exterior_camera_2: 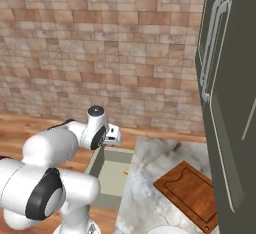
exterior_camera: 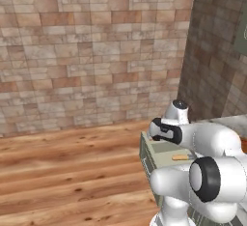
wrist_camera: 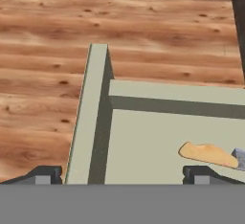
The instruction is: Pick up the knife from the drawer and place it on the cutting board. Then place the meat from the plate to the cutting board.
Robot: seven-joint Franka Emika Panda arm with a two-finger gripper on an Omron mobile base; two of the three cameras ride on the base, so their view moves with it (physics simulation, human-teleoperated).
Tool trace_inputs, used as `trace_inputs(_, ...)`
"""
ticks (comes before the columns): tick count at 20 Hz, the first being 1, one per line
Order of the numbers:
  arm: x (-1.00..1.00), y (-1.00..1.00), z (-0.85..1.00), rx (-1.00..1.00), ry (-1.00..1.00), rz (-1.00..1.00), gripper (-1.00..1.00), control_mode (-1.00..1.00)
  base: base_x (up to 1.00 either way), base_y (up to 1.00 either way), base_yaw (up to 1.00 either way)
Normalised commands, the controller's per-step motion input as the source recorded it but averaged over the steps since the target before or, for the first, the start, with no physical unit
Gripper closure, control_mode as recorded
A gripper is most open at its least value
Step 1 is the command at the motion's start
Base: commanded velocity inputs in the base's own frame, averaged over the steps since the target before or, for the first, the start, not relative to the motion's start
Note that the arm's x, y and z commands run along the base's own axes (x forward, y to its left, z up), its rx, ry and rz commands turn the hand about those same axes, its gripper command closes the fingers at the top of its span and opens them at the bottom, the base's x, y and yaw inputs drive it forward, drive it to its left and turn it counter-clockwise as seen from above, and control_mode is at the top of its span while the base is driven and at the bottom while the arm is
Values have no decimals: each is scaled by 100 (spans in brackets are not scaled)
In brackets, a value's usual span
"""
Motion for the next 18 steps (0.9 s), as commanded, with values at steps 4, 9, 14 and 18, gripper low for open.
trace_inputs(4,19,-22,-64,1,0,0,-100,-100,0,0,0)
trace_inputs(9,7,-24,-28,2,0,0,-100,-100,0,0,0)
trace_inputs(14,0,-9,-35,0,0,0,-100,-100,0,0,0)
trace_inputs(18,0,0,-45,0,0,0,-100,-100,0,0,0)
